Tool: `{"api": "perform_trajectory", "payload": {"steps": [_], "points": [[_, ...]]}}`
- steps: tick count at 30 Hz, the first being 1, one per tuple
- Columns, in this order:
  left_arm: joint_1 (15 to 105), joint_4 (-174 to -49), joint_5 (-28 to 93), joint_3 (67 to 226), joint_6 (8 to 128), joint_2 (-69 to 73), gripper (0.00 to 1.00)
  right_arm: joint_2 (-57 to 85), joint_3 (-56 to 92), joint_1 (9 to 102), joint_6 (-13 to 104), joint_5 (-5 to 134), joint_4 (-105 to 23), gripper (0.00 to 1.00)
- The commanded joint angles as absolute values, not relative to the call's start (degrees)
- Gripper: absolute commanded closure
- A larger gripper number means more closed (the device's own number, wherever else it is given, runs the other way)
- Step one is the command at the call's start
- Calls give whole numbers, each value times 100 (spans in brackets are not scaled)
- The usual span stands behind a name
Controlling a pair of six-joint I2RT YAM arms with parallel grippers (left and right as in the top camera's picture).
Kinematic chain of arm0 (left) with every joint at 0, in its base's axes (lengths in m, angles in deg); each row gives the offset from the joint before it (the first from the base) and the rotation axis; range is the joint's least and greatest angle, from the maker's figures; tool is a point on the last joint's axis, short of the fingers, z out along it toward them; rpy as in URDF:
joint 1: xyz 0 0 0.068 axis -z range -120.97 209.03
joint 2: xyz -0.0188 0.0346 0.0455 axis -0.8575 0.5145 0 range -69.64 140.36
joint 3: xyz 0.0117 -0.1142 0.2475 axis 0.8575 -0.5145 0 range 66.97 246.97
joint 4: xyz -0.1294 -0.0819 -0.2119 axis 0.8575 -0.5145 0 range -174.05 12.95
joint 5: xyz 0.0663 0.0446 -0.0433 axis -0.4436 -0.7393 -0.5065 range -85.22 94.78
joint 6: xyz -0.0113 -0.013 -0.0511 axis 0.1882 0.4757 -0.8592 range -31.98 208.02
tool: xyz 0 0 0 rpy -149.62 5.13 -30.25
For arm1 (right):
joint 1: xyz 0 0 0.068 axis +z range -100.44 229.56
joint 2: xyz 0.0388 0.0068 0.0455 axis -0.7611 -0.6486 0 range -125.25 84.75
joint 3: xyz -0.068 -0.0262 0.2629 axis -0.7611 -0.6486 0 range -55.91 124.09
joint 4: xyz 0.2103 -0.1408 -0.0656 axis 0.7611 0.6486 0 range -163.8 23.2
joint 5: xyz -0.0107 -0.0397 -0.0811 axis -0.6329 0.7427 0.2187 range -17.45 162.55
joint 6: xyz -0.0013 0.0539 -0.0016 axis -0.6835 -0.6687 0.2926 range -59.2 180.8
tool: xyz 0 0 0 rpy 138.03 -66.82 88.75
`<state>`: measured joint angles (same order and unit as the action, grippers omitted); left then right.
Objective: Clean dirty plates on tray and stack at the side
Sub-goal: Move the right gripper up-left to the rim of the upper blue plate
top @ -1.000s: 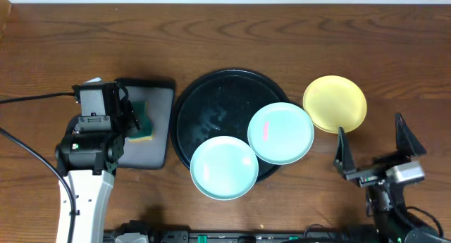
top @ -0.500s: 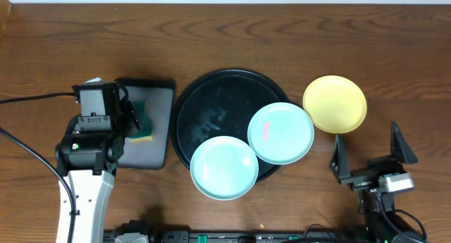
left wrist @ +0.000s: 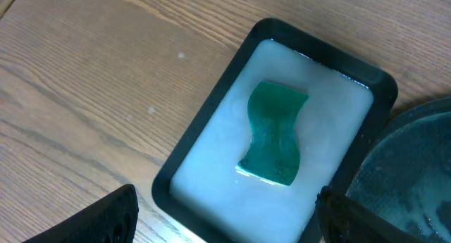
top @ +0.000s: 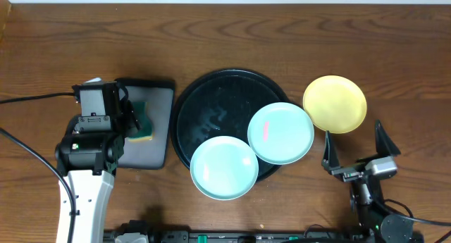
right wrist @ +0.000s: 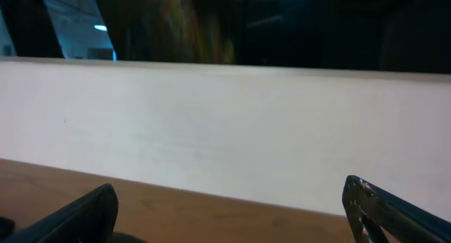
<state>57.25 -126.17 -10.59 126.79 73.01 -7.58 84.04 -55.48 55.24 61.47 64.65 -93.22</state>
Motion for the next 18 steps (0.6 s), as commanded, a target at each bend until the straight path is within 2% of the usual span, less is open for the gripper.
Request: {"api": "perform_trajectory", "payload": {"steps": [1,10,18], "points": [[5708,-12630,-1136,12797,7295,-751,19,8448,-5564,5578,6151,6786,-9151,1],[5708,-12630,-1136,12797,7295,-751,19,8448,-5561,5576,6153,6978,-8454,1],[5708,-12630,-1136,12797,7295,-751,19,8448,-5561,5576,6324,7107,-10390,1]]}}
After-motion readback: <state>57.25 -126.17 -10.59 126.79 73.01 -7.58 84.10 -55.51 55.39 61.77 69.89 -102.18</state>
